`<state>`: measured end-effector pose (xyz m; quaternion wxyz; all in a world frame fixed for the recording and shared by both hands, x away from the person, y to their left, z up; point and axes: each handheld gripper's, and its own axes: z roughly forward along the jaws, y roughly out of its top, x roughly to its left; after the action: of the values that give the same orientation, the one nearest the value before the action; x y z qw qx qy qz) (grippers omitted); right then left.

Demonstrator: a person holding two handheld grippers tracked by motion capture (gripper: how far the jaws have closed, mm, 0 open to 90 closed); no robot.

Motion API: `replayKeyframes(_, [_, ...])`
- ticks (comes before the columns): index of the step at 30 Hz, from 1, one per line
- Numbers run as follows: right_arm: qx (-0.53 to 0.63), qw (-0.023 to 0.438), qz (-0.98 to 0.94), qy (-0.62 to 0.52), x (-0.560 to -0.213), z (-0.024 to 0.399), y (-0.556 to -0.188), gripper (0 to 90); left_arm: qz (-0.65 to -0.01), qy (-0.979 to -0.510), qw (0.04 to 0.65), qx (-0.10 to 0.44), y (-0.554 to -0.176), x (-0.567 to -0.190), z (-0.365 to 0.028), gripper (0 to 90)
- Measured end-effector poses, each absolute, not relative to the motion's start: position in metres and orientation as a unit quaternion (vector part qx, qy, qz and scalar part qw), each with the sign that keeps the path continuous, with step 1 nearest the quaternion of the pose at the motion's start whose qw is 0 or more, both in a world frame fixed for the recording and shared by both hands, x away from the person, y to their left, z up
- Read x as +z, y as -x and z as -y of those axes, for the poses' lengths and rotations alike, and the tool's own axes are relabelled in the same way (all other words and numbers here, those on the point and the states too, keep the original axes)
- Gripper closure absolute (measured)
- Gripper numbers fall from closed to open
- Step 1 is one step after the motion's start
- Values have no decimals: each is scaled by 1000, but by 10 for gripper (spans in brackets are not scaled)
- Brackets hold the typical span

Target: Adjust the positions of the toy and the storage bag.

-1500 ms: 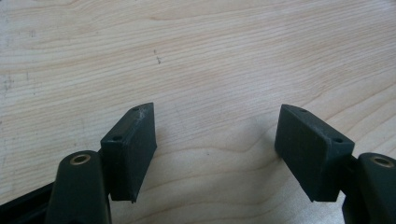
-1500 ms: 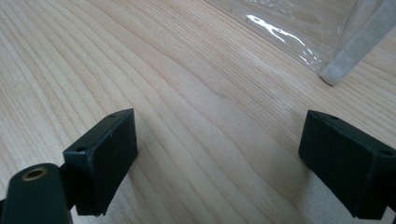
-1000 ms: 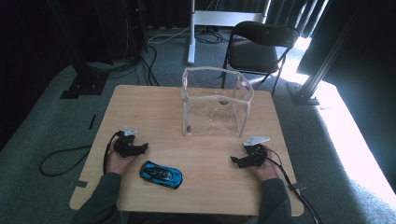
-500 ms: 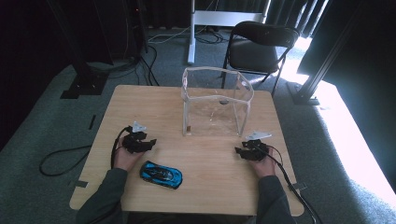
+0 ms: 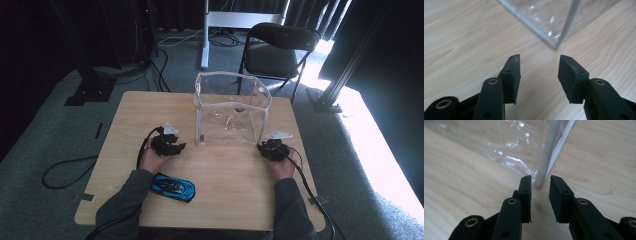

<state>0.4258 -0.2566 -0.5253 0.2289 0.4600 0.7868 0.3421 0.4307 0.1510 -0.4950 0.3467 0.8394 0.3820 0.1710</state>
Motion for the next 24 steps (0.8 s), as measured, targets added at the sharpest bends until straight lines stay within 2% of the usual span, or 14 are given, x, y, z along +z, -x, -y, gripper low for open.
replayKeyframes(5, [363, 221, -778, -462, -526, 255, -431, 757, -367, -847, 348, 165, -438, -491, -129, 589])
replayKeyframes(14, [371, 217, -768, -474, -529, 255, -437, 846, -358, -854, 340, 165, -447, -496, -105, 597])
replayKeyframes(18, [373, 212, -790, -439, -529, 248, -431, 868, -361, -855, 328, 176, -452, -497, -102, 697])
replayKeyframes(22, [375, 211, -790, -436, -529, 244, -429, 868, -372, -853, 317, 183, -456, -496, -108, 862])
replayKeyframes(24, [381, 205, -792, -432, -530, 243, -429, 869, -369, -856, 310, 189, -457, -496, -110, 872])
